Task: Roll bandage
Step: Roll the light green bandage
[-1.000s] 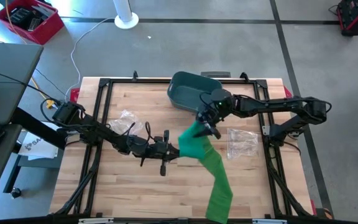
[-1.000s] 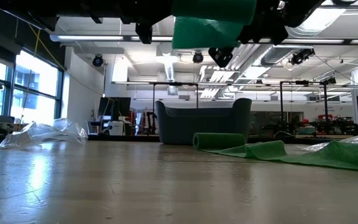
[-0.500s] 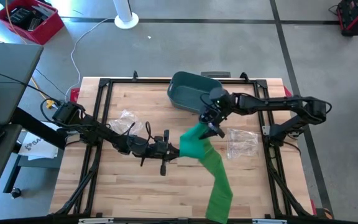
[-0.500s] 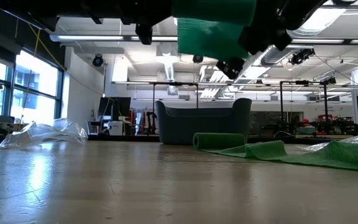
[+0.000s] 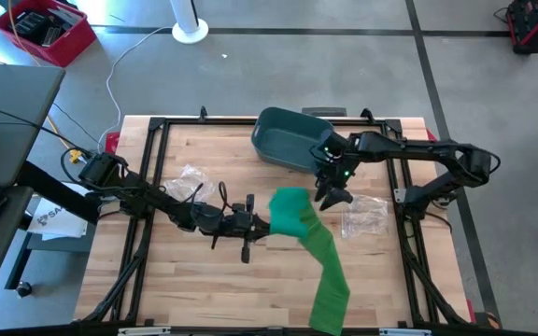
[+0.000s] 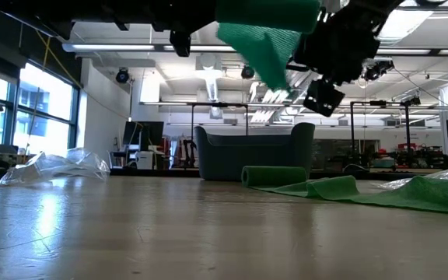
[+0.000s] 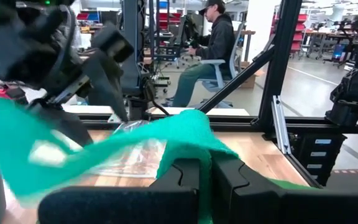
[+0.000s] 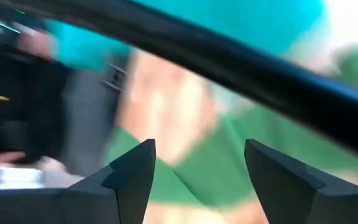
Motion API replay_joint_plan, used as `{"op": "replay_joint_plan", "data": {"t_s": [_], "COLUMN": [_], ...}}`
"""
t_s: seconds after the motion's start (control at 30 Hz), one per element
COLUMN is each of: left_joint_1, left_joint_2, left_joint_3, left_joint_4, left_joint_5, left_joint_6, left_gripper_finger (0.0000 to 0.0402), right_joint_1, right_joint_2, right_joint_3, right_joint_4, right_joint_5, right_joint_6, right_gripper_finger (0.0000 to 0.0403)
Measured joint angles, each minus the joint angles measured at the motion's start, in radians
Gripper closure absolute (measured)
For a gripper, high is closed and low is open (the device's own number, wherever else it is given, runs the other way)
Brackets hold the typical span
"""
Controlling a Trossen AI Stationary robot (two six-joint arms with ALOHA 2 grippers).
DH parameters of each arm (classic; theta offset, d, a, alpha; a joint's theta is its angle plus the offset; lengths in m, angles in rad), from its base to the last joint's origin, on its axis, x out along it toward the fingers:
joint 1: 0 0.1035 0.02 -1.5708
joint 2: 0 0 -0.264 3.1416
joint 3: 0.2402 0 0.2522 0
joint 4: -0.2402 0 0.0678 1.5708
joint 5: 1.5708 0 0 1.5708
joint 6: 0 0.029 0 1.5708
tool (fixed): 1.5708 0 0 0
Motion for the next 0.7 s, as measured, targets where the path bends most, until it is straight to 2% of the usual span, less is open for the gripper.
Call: {"op": "replay_joint_plan", "data": {"t_s": [0.13,0.23,0.5,0.7], "left_joint_1": [0.000,0.000,-0.007,-0.045], "left_joint_2": [0.000,0.000,0.000,-0.037], "left_joint_3": [0.000,0.000,0.000,-0.001], "left_joint_4": [0.000,0.000,0.005,-0.015], "left_joint_5": [0.001,0.000,-0.002,-0.084], "left_joint_6": [0.000,0.000,0.017,0.062], "left_gripper_finger": [0.0401,0.0401,0.0401,0.0401], "right_joint_1": [0.000,-0.001,0.063,0.153], "right_joint_2": [0.000,0.000,0.000,0.000], "right_joint_3": [0.057,0.094,0.104,0.092], "right_joint_4": [-0.155,-0.199,-0.090,0.000], "right_joint_5": [0.280,0.388,0.387,0.387], "right_joint_6": [-0.032,-0.034,-0.124,-0.140], "right_gripper_finger": [0.0162,0.0162,0.0162,0.0162]}}
